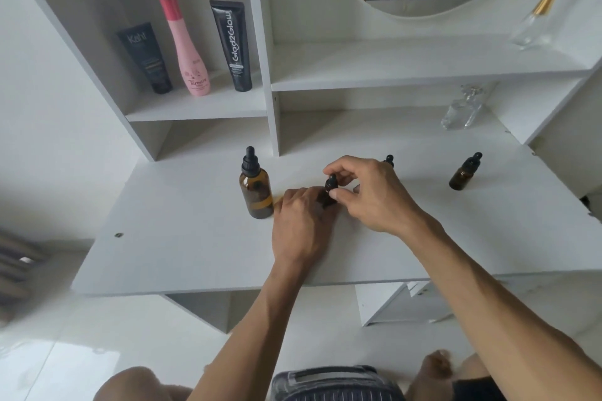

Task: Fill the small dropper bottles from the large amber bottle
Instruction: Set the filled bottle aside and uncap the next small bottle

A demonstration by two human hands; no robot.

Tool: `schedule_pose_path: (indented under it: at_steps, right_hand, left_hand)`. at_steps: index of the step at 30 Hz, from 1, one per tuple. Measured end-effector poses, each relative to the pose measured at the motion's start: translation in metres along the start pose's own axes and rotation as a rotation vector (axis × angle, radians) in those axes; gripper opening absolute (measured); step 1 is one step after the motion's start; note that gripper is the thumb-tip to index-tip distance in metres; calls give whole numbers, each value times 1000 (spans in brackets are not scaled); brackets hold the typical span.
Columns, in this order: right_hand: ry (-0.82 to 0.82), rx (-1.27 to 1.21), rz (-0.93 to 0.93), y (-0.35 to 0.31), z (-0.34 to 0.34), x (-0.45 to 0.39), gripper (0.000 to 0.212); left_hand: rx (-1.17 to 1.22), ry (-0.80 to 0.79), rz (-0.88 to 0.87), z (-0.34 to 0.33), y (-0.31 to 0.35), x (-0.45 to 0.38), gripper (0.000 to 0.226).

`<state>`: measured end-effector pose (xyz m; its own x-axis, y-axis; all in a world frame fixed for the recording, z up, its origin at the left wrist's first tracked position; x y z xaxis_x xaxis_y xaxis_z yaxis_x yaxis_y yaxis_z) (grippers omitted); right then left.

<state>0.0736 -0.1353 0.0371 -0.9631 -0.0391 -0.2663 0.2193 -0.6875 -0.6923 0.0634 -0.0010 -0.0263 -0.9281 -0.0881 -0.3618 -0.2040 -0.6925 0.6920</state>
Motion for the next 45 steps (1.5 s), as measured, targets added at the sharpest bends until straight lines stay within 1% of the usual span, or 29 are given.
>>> schedule_pose_path:
  at_steps: [3, 6, 10, 13, 14, 17, 20, 23, 25, 28, 31, 37, 40, 45]
  right_hand:
    - [-10, 41, -3, -3, -1, -1, 29]
    - [6, 42, -10, -4, -4, -3, 25]
    - [-30, 38, -3, -5, -3, -3, 32]
    - [-8, 112, 39, -11, -3, -2, 28]
    - [-3, 123, 47, -13, -3, -2, 27]
    - [-39, 146, 56, -16, -2, -4, 26]
    - [-62, 120, 89, -22, 6, -8, 26]
    - [-2, 41, 125, -31, 22, -10, 24]
    - [118, -28, 142, -33, 39, -10, 21]
    - [339, -94, 123, -21, 63, 0, 15]
    - [455, -46, 108, 1, 64, 14, 11]
    - [416, 20, 60, 35, 23, 31, 10]
    - [411, 33, 12, 45, 10, 36, 12]
    - [403, 45, 6, 51, -2, 37, 20]
  left_hand:
    - [-18, -2, -8, -2, -2, 0, 19]
    - [-38, -9, -19, -5, -5, -1, 18]
    - [-66, -4, -31, -4, -4, -2, 17]
    - [-96, -10, -52, -6, -5, -1, 30]
    - [-96, -9, -51, -6, -5, -1, 31]
    - [-60, -11, -15, -5, -5, -2, 28]
    - [-47, 2, 2, -2, -2, -1, 20]
    - [-54, 3, 30, -2, -4, -2, 19]
    - [-76, -1, 37, -3, -4, -2, 21]
    - [-81, -1, 32, -3, -4, -2, 22]
    - [-76, 14, 15, -1, -3, -1, 22]
    - [-83, 16, 10, 0, -2, -2, 21]
    - [-85, 13, 18, 1, 1, -1, 14]
    - [-75, 24, 7, 0, -1, -2, 17]
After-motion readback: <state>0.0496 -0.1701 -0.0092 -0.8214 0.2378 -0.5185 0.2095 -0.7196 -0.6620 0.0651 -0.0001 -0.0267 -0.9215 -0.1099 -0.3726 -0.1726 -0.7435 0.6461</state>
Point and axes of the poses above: each hand's wrist, its own x-axis away from the middle knuckle, its own z-axis out of the back of the hand, y = z × x, the point moved 5 cm from there along -x, towards the middle knuckle, and after that the axes turned 9 degrees about y, right-handed, at the moved point
